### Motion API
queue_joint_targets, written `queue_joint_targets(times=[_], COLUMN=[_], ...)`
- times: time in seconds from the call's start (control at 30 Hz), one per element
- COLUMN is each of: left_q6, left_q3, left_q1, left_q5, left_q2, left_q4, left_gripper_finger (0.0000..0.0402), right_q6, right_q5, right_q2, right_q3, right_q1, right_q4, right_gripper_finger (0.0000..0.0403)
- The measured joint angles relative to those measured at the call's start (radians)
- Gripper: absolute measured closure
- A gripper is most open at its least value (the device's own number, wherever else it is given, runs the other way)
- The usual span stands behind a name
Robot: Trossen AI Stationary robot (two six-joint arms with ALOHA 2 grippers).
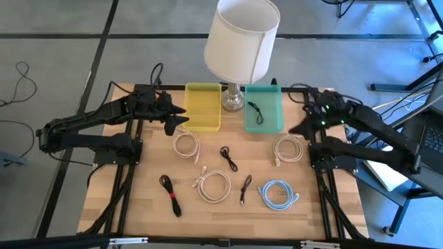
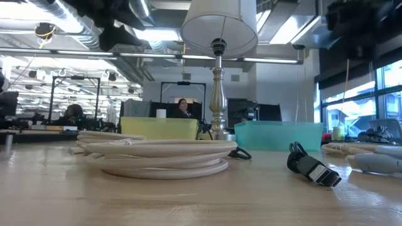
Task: Pick & Place USB Port
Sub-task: Put the black USB cable into the blue bin
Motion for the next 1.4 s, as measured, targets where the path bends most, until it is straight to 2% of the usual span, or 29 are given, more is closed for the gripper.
queue_joint_targets(times=[0.13,0.23,0.33,0.4,0.5,0.6,0.77,0.83,0.9,1.03,1.13,1.4], left_q6=[-0.011,-0.025,-0.038,-0.038,-0.069,-0.120,-0.202,-0.218,-0.218,-0.192,-0.157,-0.100], left_q3=[0.000,0.000,0.000,0.000,0.000,0.000,0.000,0.000,0.000,0.000,0.000,0.000], left_q1=[0.000,0.000,0.000,0.000,0.000,-0.002,-0.028,-0.051,-0.075,-0.100,-0.100,-0.099], left_q5=[-0.001,-0.008,-0.013,-0.012,-0.007,0.067,0.204,0.207,0.203,0.108,0.042,-0.140], left_q2=[0.000,0.000,0.000,0.000,0.000,0.000,0.000,0.000,0.000,0.000,0.000,0.000], left_q4=[-0.023,-0.045,-0.060,-0.075,-0.106,-0.155,-0.211,-0.211,-0.210,-0.210,-0.210,-0.193], left_gripper_finger=[0.0178,0.0178,0.0178,0.0178,0.0178,0.0178,0.0178,0.0178,0.0178,0.0178,0.0178,0.0178], right_q6=[0.191,0.289,0.382,0.432,0.442,0.371,0.173,0.123,0.156,0.364,0.496,0.574], right_q5=[-0.004,-0.004,-0.004,0.006,0.103,0.233,0.518,0.610,0.657,0.658,0.629,0.625], right_q2=[-0.061,-0.079,-0.076,-0.058,-0.004,0.050,0.126,0.155,0.197,0.329,0.436,0.654], right_q3=[-0.034,-0.072,-0.125,-0.164,-0.212,-0.216,-0.171,-0.146,-0.135,-0.137,-0.137,-0.137], right_q1=[0.155,0.261,0.362,0.434,0.549,0.657,0.816,0.871,0.917,0.977,1.006,1.043], right_q4=[0.039,0.156,0.379,0.607,0.896,1.004,1.057,1.067,1.030,0.881,0.873,1.009], right_gripper_finger=[0.0316,0.0317,0.0317,0.0317,0.0317,0.0317,0.0317,0.0317,0.0317,0.0317,0.0317,0.0317])
